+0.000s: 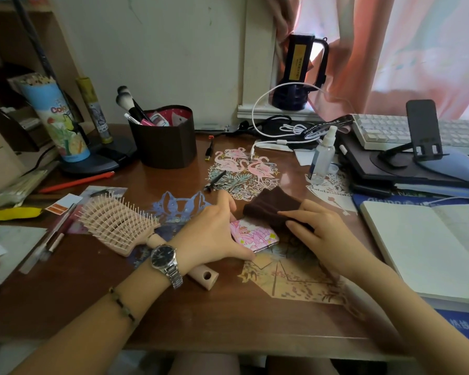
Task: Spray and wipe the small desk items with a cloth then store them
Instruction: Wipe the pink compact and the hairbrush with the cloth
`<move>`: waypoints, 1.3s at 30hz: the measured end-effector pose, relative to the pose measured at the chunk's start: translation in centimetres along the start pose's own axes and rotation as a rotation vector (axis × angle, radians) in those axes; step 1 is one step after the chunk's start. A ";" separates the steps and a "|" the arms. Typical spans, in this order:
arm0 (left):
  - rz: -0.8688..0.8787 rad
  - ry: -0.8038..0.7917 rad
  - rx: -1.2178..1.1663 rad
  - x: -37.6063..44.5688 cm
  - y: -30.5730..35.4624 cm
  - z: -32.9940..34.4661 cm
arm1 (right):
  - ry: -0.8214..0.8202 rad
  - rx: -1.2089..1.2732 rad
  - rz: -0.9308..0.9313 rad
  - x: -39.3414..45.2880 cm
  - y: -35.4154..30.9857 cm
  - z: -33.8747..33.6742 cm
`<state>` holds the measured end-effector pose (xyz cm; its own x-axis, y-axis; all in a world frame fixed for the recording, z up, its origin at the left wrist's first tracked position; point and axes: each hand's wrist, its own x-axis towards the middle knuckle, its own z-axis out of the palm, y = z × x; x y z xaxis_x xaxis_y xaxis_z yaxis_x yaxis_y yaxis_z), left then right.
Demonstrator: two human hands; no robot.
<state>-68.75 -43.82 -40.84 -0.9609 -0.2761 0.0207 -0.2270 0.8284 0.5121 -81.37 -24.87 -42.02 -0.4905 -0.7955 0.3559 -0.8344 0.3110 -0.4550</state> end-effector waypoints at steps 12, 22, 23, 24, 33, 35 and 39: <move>-0.213 0.122 0.138 0.6 -4.4 -4.2 | -0.041 0.040 0.022 0.1 -0.1 0.7; -0.365 0.146 0.116 1.3 -7.0 -4.7 | -0.082 0.058 0.046 0.3 -0.2 0.8; -0.366 0.142 0.115 1.4 -7.1 -4.7 | -0.083 0.061 0.046 0.3 -0.1 0.9; -0.366 0.133 0.115 1.4 -7.1 -4.7 | -0.087 0.061 0.044 0.2 -0.1 0.9; -0.145 0.065 0.054 -1.2 -7.3 -7.2 | -0.093 0.047 0.031 0.2 -0.2 0.9; -0.078 0.009 0.044 -2.6 -7.7 -8.1 | -0.095 0.045 0.035 0.2 -0.2 1.0; -0.023 -0.049 0.012 -4.6 -9.1 -9.1 | -0.094 0.044 0.042 0.2 0.0 1.0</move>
<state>-60.79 -54.56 -37.75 -0.9620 -0.2711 -0.0328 -0.2505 0.8280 0.5016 -81.16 -25.55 -42.77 -0.4977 -0.8280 0.2584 -0.8006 0.3239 -0.5040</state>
